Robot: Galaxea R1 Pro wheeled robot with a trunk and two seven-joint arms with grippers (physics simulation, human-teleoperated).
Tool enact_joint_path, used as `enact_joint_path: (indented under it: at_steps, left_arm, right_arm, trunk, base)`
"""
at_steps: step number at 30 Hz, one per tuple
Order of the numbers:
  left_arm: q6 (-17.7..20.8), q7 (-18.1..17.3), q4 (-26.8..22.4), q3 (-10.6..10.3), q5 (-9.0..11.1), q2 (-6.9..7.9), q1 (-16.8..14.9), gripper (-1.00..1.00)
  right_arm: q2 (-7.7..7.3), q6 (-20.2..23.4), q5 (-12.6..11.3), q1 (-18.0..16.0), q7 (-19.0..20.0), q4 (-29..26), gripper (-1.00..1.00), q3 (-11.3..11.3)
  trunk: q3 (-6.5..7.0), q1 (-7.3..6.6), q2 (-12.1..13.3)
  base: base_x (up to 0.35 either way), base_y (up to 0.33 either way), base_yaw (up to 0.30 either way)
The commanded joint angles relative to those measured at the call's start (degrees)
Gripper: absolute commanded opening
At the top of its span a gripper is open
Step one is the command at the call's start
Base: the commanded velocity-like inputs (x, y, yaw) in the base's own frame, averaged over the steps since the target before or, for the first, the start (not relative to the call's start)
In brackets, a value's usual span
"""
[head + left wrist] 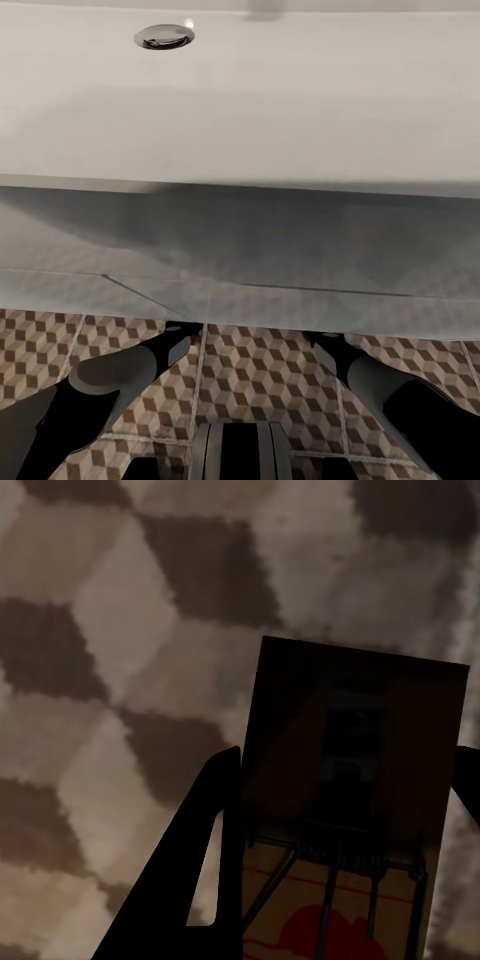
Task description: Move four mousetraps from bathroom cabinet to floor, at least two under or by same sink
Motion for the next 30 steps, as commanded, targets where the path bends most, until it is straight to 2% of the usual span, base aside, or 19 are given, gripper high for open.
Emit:
enact_joint_path:
  at_steps: [1,30]
  left_arm:
    - [-0.2,0.5,-0.2,-0.5,0.4,0.0,0.0,-1.0]
    - [-0.2,0.5,-0.2,-0.5,0.4,-0.04,0.0,-1.0]
  right_arm:
    - [0.03,0.1,-0.7,0.0,-0.3,-0.1,-1.0,0.5]
    - [0.22,0.1,-0.7,0.2,-0.3,-0.2,-1.0,0.2]
  trunk:
    - [-0.03,-0.01,0.0]
    - [-0.03,-0.01,0.0]
  base:
    - [0.0,0.0,0.0]
    - [0.0,0.0,0.0]
